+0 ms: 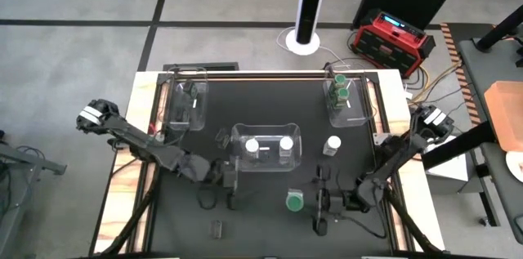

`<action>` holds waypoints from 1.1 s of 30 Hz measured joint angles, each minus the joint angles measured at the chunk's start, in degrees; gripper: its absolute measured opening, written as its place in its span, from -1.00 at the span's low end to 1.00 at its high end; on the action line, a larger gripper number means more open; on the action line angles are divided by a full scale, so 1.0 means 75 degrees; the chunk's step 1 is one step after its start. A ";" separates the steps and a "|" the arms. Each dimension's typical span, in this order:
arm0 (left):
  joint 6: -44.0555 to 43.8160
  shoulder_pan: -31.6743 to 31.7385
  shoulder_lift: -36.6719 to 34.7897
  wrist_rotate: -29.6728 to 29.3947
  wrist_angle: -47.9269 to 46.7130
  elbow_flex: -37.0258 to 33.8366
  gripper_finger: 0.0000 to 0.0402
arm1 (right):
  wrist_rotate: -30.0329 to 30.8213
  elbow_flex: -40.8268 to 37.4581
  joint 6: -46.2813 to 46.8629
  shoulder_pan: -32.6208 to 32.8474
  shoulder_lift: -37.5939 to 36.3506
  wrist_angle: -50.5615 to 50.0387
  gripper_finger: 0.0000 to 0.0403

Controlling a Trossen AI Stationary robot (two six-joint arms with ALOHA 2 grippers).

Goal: Sort spices by type
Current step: Put the green seasoning bottle into the top right transparent bin

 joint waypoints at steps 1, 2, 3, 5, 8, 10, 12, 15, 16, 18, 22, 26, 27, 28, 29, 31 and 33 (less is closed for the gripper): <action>0.0047 -0.0021 0.0031 0.0002 0.0532 -0.0203 0.67 | -0.0038 -0.0012 -0.0256 -0.0032 0.0085 0.0275 -0.07; 0.0103 -0.0040 0.0056 0.0013 0.1047 -0.0410 0.67 | -0.0138 -0.0031 -0.0499 -0.0109 0.0190 0.0565 -0.07; 0.0137 -0.0049 0.0084 0.0014 0.1507 -0.0628 0.67 | -0.0314 -0.0048 -0.0676 -0.0216 0.0299 0.0873 -0.07; 0.0137 -0.0035 0.0138 0.0011 0.2286 -0.0968 0.67 | -0.0693 -0.0112 -0.0895 -0.0484 0.0506 0.1483 -0.07; 0.0144 -0.0014 0.0150 0.0008 0.2786 -0.1277 0.67 | -0.1009 -0.0148 -0.1066 -0.0904 0.0682 0.2021 -0.07; 0.0166 -0.0014 0.0150 0.0011 0.2821 -0.1383 0.67 | -0.1372 -0.0173 -0.1110 -0.1217 0.0704 0.2150 -0.07; 0.0411 -0.0010 0.0153 0.0012 0.2853 -0.1426 0.67 | -0.2123 -0.0173 -0.0973 -0.1589 0.0706 0.2176 -0.07; 0.0976 0.0070 0.0153 0.0017 0.2934 -0.1422 0.67 | -0.3264 -0.0173 -0.0569 -0.2273 0.0607 0.2154 -0.07; 0.1175 0.0123 0.0153 0.0017 0.2962 -0.1391 0.67 | -0.3632 -0.0173 -0.0379 -0.2516 0.0560 0.2148 -0.07; 0.1413 0.0274 0.0153 0.0209 0.3049 -0.1265 0.67 | -0.4851 -0.0173 0.0179 -0.3043 0.0502 0.2053 -0.07; 0.0836 0.0519 0.0153 0.0986 0.3058 -0.1095 0.67 | -0.7463 -0.0181 0.1658 -0.3741 0.0521 0.2095 -0.07; 0.0254 0.0458 0.0184 0.1616 0.3055 -0.1094 0.67 | -0.7323 -0.0205 0.1678 -0.3596 0.0534 0.2022 -0.07; 0.0182 0.0432 0.0209 0.1586 0.3052 -0.1102 0.67 | -0.7187 -0.0205 0.1606 -0.3535 0.0554 0.1978 -0.07; 0.0123 0.0432 0.0248 0.1502 0.3038 -0.1108 0.67 | -0.7019 -0.0205 0.1508 -0.3471 0.0555 0.1853 -0.07; 0.0094 0.0434 0.0307 0.1430 0.3052 -0.1108 0.67 | -0.6776 -0.0208 0.1423 -0.3416 0.0556 0.1761 -0.07; 0.0053 0.0446 0.0433 0.1305 0.3162 -0.1110 0.67 | -0.6157 -0.0206 0.1272 -0.3334 0.0556 0.1548 -0.07; -0.0015 0.0450 0.0545 0.1126 0.3314 -0.1110 0.67 | -0.5637 -0.0199 0.1234 -0.3291 0.0556 0.1312 -0.07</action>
